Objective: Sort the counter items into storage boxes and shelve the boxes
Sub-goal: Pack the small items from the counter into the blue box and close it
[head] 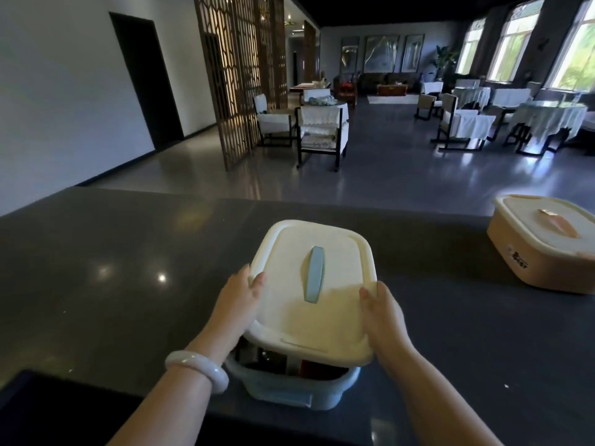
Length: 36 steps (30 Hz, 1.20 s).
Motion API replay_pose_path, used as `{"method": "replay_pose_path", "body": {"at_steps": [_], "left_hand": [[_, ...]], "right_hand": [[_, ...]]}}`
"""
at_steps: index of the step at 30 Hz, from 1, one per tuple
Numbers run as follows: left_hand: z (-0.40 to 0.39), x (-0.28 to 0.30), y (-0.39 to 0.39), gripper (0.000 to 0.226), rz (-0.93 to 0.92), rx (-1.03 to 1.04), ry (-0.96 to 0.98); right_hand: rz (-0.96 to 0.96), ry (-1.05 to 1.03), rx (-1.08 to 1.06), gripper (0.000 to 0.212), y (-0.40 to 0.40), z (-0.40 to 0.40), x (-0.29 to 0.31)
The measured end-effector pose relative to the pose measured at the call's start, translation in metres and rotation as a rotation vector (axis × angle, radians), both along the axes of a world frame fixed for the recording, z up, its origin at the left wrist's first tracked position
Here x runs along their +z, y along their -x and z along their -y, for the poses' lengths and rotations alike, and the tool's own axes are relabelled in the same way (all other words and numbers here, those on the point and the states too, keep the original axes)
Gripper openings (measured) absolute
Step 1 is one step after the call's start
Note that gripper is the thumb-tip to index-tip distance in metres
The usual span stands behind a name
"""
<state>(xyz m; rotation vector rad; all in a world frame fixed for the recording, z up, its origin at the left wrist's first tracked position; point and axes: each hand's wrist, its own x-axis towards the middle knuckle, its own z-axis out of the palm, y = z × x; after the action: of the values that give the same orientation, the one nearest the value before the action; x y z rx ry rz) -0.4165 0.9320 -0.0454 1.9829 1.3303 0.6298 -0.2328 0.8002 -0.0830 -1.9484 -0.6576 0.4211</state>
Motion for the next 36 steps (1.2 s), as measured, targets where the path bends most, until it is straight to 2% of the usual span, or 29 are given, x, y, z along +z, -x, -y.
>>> {"method": "replay_pose_path", "body": {"at_steps": [6, 12, 16, 19, 22, 23, 25, 27, 30, 32, 34, 36], "left_hand": [[-0.010, -0.040, 0.031, 0.051, 0.033, -0.026, 0.121], [-0.012, -0.060, 0.039, 0.044, 0.212, 0.004, 0.256], [-0.012, -0.068, 0.042, 0.045, 0.266, -0.008, 0.350], [-0.016, -0.066, 0.039, 0.044, 0.215, -0.045, 0.319], [-0.023, -0.061, 0.035, 0.051, 0.075, -0.121, 0.240], [-0.025, -0.057, 0.033, 0.056, 0.004, -0.156, 0.149], [-0.026, -0.052, 0.029, 0.061, -0.128, -0.269, -0.164], [-0.029, -0.053, 0.025, 0.055, -0.198, -0.429, -0.373], [-0.035, -0.061, 0.023, 0.046, -0.241, -0.545, -0.338], [-0.038, -0.065, 0.024, 0.044, -0.259, -0.554, -0.295], [-0.038, -0.068, 0.025, 0.044, -0.239, -0.562, -0.311], [-0.034, -0.071, 0.028, 0.044, -0.130, -0.555, -0.355]], "right_hand": [[-0.017, 0.055, -0.087, 0.025, 0.033, -0.002, -0.021], [-0.044, 0.043, -0.122, 0.027, 0.041, 0.000, -0.019], [-0.093, 0.065, -0.137, 0.036, 0.042, 0.001, -0.021], [-0.127, 0.025, -0.141, 0.024, 0.042, -0.001, -0.022], [-0.146, 0.012, -0.164, 0.021, 0.042, -0.003, -0.021], [-0.156, 0.014, -0.155, 0.023, 0.041, -0.003, -0.020], [-0.141, 0.071, -0.134, 0.034, 0.039, -0.002, -0.017], [0.017, 0.198, -0.115, 0.047, 0.038, 0.002, -0.012], [0.424, 0.270, -0.008, 0.053, 0.050, 0.012, -0.001], [0.549, 0.194, 0.221, 0.052, 0.064, 0.021, 0.004], [0.584, 0.214, 0.541, 0.057, 0.080, 0.029, 0.001], [0.709, 0.345, 0.756, 0.079, 0.086, 0.033, -0.005]]}}
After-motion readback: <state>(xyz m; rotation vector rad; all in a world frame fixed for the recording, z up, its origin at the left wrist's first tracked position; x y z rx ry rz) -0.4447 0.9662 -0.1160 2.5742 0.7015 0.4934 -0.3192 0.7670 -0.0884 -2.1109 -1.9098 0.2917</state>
